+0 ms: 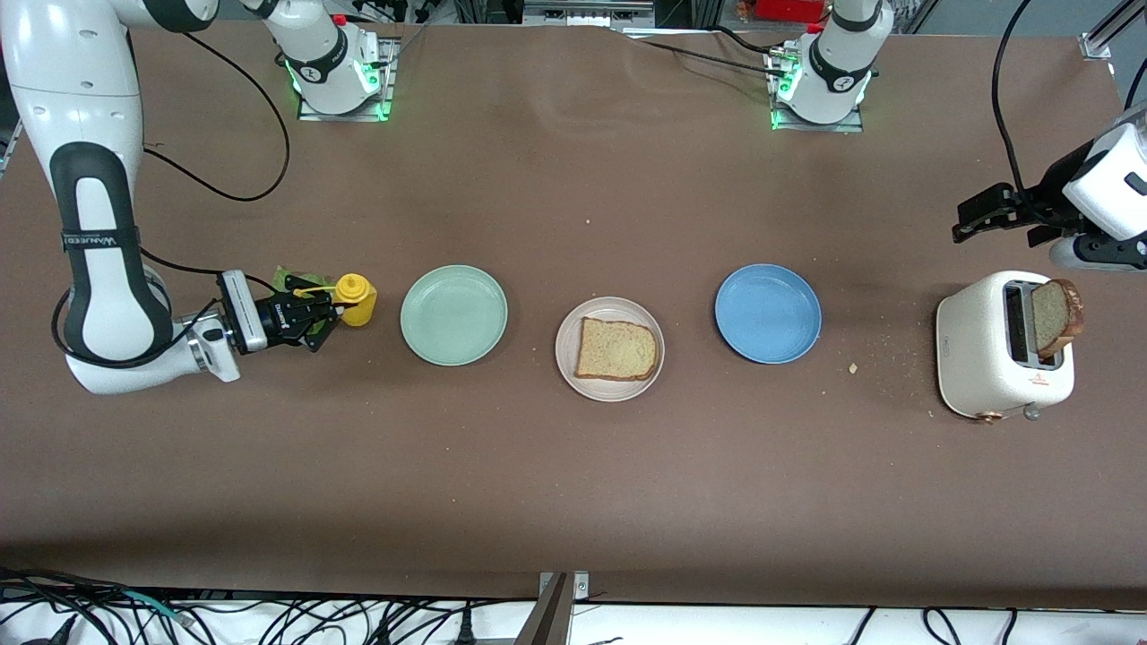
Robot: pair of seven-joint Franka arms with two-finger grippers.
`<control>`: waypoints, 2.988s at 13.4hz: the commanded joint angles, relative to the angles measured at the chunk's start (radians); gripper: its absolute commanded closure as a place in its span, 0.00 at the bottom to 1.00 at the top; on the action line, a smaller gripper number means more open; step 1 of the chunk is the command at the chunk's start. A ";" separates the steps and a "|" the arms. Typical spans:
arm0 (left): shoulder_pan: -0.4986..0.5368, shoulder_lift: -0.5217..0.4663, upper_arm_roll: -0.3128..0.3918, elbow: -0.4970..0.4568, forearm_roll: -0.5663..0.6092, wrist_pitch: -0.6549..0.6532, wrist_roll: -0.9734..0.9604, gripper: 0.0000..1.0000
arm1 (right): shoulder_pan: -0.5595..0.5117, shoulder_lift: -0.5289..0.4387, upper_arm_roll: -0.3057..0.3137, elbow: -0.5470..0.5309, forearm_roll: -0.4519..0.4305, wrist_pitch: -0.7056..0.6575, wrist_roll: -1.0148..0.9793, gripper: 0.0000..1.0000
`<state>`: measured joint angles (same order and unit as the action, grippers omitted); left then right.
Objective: Make sandwich in beige plate with both arms
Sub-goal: 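Carry the mustard bottle back beside the green plate with the right gripper, then open the right gripper to release the mustard and raise it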
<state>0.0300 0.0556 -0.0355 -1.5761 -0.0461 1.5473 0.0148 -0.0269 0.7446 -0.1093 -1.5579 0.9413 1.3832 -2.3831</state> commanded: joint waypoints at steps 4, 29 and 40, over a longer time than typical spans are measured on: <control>-0.002 -0.013 -0.007 -0.019 0.035 0.014 -0.010 0.00 | -0.039 0.035 0.016 0.004 0.027 -0.052 -0.148 1.00; -0.005 -0.013 -0.009 -0.018 0.035 0.014 -0.030 0.00 | -0.094 0.208 -0.081 0.021 0.124 -0.139 -0.188 0.00; -0.005 -0.013 -0.009 -0.018 0.035 0.014 -0.030 0.00 | -0.067 -0.111 -0.150 0.029 -0.209 -0.053 0.569 0.00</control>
<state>0.0299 0.0561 -0.0400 -1.5771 -0.0461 1.5478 0.0010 -0.1151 0.7140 -0.2565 -1.5092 0.8101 1.2882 -1.9473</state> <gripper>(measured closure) 0.000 0.000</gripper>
